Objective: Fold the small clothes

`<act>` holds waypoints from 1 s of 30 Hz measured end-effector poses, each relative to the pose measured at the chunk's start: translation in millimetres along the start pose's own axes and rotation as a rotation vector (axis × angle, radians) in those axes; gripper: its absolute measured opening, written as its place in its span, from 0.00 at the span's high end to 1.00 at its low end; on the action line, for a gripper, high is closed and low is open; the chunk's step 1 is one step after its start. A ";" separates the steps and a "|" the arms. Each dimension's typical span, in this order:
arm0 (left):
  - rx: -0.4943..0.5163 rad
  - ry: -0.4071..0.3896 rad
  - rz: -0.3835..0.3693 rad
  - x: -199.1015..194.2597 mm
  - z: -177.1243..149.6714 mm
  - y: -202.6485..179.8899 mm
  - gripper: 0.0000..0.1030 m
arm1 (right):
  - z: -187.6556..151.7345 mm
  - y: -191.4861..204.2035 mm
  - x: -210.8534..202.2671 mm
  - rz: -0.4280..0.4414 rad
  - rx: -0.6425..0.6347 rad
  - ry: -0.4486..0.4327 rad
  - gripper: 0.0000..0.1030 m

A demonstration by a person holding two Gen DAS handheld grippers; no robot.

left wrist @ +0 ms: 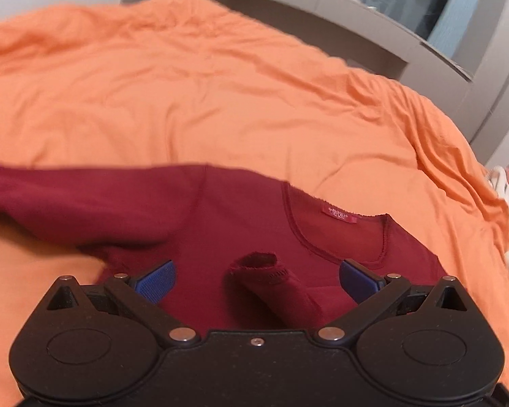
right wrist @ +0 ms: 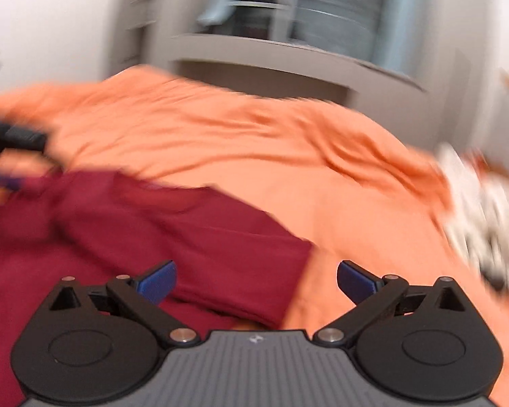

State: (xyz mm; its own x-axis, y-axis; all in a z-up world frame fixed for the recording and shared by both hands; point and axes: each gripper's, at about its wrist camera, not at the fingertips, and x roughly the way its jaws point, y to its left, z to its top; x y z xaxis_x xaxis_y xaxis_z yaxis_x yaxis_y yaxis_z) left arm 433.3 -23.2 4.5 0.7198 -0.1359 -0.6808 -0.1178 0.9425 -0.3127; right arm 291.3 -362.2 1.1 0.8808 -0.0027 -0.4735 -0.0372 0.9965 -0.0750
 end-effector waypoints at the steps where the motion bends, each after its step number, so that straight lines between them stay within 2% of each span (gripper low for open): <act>1: -0.023 0.013 0.000 2.4 0.0 0.2 0.01 | -3.7 -14.9 4.9 -0.009 0.074 -0.010 0.00; 3: -0.045 0.043 -0.005 8.3 1.2 -0.6 0.01 | -10.4 -34.4 17.5 -0.026 0.159 -0.003 0.00; 5: -0.040 0.075 0.001 15.6 1.8 -1.2 0.02 | -15.1 -43.4 35.3 -0.026 0.187 0.029 0.05; 7: -0.062 0.090 0.022 22.6 1.5 0.4 0.14 | -21.5 -51.1 48.4 -0.012 0.213 0.077 0.17; 8: -0.083 0.096 0.023 26.6 1.4 2.2 0.18 | -23.4 -53.4 53.9 0.002 0.230 0.092 0.19; 9: -0.103 0.100 0.011 30.5 1.1 4.0 0.27 | -25.6 -55.3 58.9 0.015 0.244 0.100 0.24; 10: -0.116 0.101 -0.006 33.0 1.0 5.1 0.42 | -26.9 -55.8 63.3 0.028 0.257 0.111 0.29; 11: -0.127 0.100 -0.029 35.9 0.3 5.5 0.53 | -28.4 -55.3 65.9 0.039 0.262 0.121 0.32; 12: -0.127 0.102 -0.053 38.9 -0.3 4.3 0.75 | -30.8 -52.6 69.3 0.050 0.261 0.130 0.39; 13: -0.121 0.098 -0.073 40.2 -0.9 3.0 0.88 | -32.4 -49.6 71.5 0.060 0.253 0.140 0.45; 15: -0.093 0.049 -0.101 36.4 -3.3 -0.8 0.90 | -32.2 -47.3 78.2 0.066 0.250 0.152 0.54; 16: -0.080 0.008 -0.118 30.9 -4.3 -2.3 0.92 | -32.5 -47.5 77.6 0.063 0.258 0.149 0.64; 18: -0.043 -0.087 -0.162 16.3 -5.0 -5.1 0.92 | -33.7 -49.9 78.7 0.054 0.277 0.154 0.77; 22: 0.074 -0.195 -0.161 -4.3 -9.4 -12.8 0.92 | -35.2 -53.0 80.5 0.061 0.297 0.171 0.81; 24: 0.123 -0.199 -0.131 -7.6 -15.7 -13.1 0.92 | -34.9 -51.4 80.8 0.063 0.290 0.177 0.81; 26: 0.176 -0.142 -0.052 0.1 -21.1 -12.6 0.91 | -34.9 -49.9 80.9 0.066 0.280 0.182 0.81; 28: 0.179 -0.073 -0.007 11.3 -25.5 -6.0 0.90 | -33.9 -50.9 80.1 0.064 0.279 0.195 0.79; 30: 0.147 -0.026 0.010 17.6 -26.3 2.5 0.87 | -31.7 -55.3 76.2 0.060 0.283 0.207 0.71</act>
State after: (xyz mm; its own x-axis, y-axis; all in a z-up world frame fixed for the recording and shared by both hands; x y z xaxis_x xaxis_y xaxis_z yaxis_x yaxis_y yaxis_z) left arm 427.6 -31.3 -25.7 0.7365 -0.1200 -0.6657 -0.0249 0.9787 -0.2040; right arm 345.5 -420.1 -58.6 0.7655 0.0683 -0.6398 0.0721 0.9790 0.1907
